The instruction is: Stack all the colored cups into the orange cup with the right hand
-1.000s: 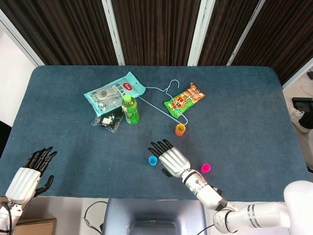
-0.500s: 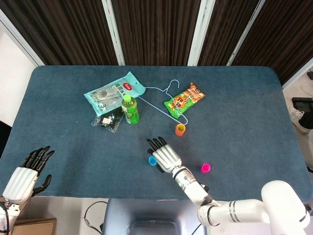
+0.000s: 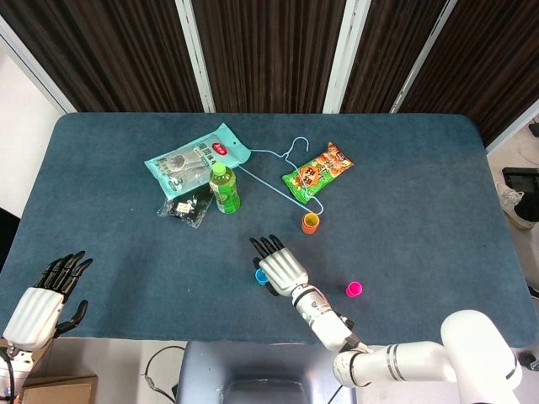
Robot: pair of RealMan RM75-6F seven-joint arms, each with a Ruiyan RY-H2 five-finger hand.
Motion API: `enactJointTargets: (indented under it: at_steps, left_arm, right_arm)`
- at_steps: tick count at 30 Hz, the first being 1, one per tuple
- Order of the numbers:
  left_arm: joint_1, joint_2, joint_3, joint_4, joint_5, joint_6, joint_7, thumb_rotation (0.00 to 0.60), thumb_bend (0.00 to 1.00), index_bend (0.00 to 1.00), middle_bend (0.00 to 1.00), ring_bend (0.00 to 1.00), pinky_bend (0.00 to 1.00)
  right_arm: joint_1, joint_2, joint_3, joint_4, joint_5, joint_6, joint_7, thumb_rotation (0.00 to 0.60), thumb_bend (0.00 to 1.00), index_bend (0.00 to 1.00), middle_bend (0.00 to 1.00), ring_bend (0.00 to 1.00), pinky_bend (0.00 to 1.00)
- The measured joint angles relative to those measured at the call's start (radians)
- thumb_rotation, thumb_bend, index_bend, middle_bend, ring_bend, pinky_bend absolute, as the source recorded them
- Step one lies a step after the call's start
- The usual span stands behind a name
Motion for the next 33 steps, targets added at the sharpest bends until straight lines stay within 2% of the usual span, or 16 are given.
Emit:
enactJointTargets:
  at_steps: [6, 14, 20, 22, 25, 33]
  left_arm:
    - [0.000, 0.000, 0.001, 0.002, 0.003, 0.002, -0.004, 0.600, 0.47, 0.00, 0.00, 0.00, 0.11]
    - [0.002, -0.001, 0.002, 0.001, 0.006, 0.003, 0.000, 0.600, 0.47, 0.00, 0.00, 0.00, 0.11]
    - [0.002, -0.003, 0.003, -0.001, 0.007, 0.001, 0.008, 0.600, 0.47, 0.00, 0.00, 0.00, 0.11]
    - [0.001, -0.005, 0.003, -0.001, 0.006, -0.003, 0.011, 0.600, 0.47, 0.00, 0.00, 0.00, 0.11]
    - [-0.001, -0.007, 0.003, -0.002, 0.003, -0.012, 0.018, 0.600, 0.47, 0.00, 0.00, 0.00, 0.11]
    - [-0.004, -0.009, 0.001, -0.005, -0.005, -0.020, 0.024, 0.600, 0.47, 0.00, 0.00, 0.00, 0.11]
  right_arm:
    - [-0.004, -0.009, -0.001, 0.007, -0.011, 0.026, -0.002, 0.600, 0.46, 0.70, 0.05, 0.00, 0.00]
    - [-0.024, -0.001, 0.027, 0.010, -0.071, 0.121, 0.019, 0.600, 0.47, 0.70, 0.05, 0.00, 0.00]
    - [-0.049, 0.017, 0.109, 0.097, -0.139, 0.243, 0.075, 0.600, 0.47, 0.70, 0.07, 0.00, 0.00]
    - [-0.055, 0.028, 0.141, 0.133, -0.128, 0.243, 0.085, 0.600, 0.47, 0.70, 0.07, 0.00, 0.00]
    - [-0.061, 0.041, 0.156, 0.160, -0.084, 0.220, 0.081, 0.600, 0.47, 0.70, 0.07, 0.00, 0.00]
    - [-0.072, 0.048, 0.147, 0.220, -0.042, 0.156, 0.069, 0.600, 0.47, 0.70, 0.07, 0.00, 0.00]
